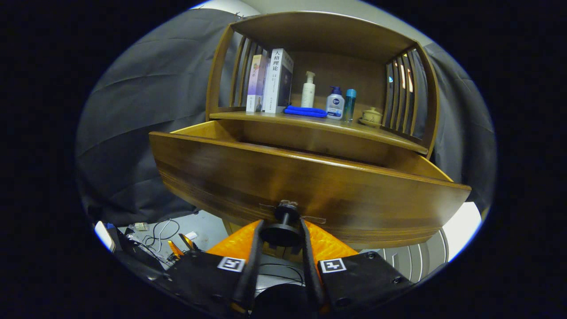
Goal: Pull open the drawer, take out the items inside it, and place them on the countertop above the cabinet.
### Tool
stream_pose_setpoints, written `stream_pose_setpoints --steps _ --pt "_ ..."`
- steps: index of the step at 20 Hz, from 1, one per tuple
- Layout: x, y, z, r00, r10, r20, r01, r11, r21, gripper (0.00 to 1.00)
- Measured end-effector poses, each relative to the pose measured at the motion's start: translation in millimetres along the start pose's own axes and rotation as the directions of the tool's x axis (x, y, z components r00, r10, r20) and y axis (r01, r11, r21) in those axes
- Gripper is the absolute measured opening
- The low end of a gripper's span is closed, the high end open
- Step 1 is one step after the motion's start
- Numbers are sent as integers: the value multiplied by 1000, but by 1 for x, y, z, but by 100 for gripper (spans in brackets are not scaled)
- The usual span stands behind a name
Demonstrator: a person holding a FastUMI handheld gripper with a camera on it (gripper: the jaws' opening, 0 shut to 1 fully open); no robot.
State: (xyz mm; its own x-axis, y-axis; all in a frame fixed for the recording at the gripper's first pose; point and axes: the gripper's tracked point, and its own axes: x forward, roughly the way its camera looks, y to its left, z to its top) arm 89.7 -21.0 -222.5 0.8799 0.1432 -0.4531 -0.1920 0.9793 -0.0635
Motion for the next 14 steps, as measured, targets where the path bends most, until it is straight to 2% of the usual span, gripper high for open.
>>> stream_pose_setpoints --steps 3,8,14 --pt "-16 -16 15 999 -43 30 43 999 -11 64" --pt "-35 -31 65 998 -19 67 15 998 55 98" --pt "-23 -52 125 995 -41 86 41 999 2 98"
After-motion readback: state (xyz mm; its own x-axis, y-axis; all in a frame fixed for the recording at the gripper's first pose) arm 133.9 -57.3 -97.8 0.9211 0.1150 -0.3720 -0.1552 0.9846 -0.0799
